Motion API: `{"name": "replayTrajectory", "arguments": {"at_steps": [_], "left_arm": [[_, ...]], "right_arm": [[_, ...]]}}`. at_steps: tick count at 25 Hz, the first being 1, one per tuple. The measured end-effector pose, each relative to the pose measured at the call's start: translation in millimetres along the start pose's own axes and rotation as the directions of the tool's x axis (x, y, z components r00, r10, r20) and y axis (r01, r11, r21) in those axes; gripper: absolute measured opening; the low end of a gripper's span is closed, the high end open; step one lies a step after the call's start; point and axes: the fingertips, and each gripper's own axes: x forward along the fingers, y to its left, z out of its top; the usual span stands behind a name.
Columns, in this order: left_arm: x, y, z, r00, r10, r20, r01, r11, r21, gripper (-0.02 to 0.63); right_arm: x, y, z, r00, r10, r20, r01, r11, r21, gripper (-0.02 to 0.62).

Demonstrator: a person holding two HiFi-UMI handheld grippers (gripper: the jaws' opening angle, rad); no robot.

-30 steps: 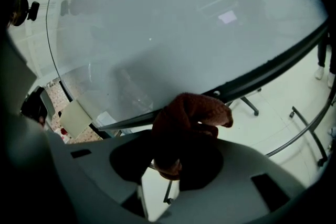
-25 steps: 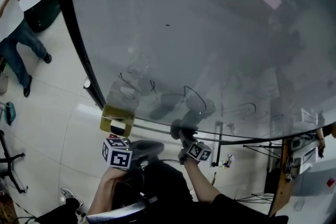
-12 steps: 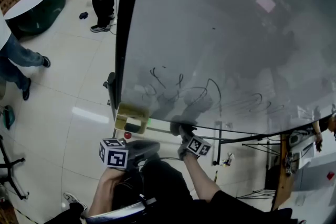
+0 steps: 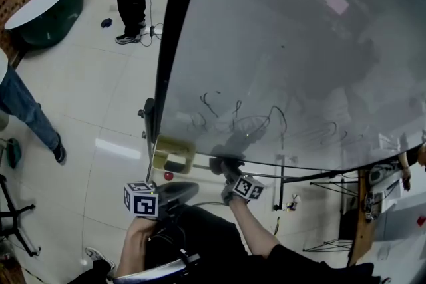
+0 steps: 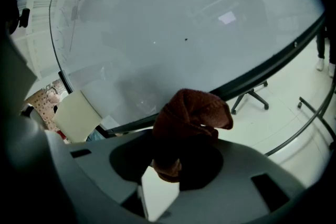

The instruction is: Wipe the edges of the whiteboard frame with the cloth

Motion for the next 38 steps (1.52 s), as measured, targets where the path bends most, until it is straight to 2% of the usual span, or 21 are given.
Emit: {"name": "replayTrajectory", "arguments": {"at_steps": [4,9,14,17,21,24,29,33,38], "left_arm": [[-4,3,11,1.0,0.014,0.01,-0.014,1.0,-0.008,-0.014],[-8,11,14,0.999,0.031,-0.015,-0.031,0.999,-0.016,-0.014],[-14,21,16,1.0,0.019,-0.022,-0.02,0.999,-0.027,-0.014],[-37,41,15,0.999,-0.007,-0.035,0.006,1.0,-0.024,-0.014],[-68,18,26,0.996,-0.046,-0.078,0.044,0.999,-0.019,-0.014],[-86,11,35,0.99,-0.068,-0.12,0.065,0.998,-0.027,-0.014],[-95,8,38,0.981,-0.049,-0.189,0.047,0.999,-0.016,-0.014],[-115,13,45,0.971,-0.044,-0.235,0.044,0.999,-0.005,-0.014],[-127,14,41,0.961,-0.048,-0.274,0.045,0.999,-0.02,-0.014]], "right_arm": [[4,8,-1,0.999,0.045,-0.009,-0.045,0.999,-0.007,0.13],[9,18,-2,0.995,0.097,-0.018,-0.097,0.995,0.012,0.13],[19,19,-12,0.992,0.12,-0.027,-0.12,0.993,0.007,0.13],[40,21,-29,0.995,0.101,-0.025,-0.101,0.995,0.0,0.13],[33,47,-26,0.998,0.055,0.017,-0.056,0.998,0.023,0.13],[32,51,-18,0.998,0.017,0.062,-0.02,0.999,0.036,0.13],[24,36,-15,0.995,-0.034,0.092,0.03,0.998,0.051,0.13],[33,51,-17,0.991,-0.061,0.121,0.055,0.997,0.048,0.13],[46,73,-29,0.993,-0.051,0.106,0.049,0.999,0.02,0.132]]}}
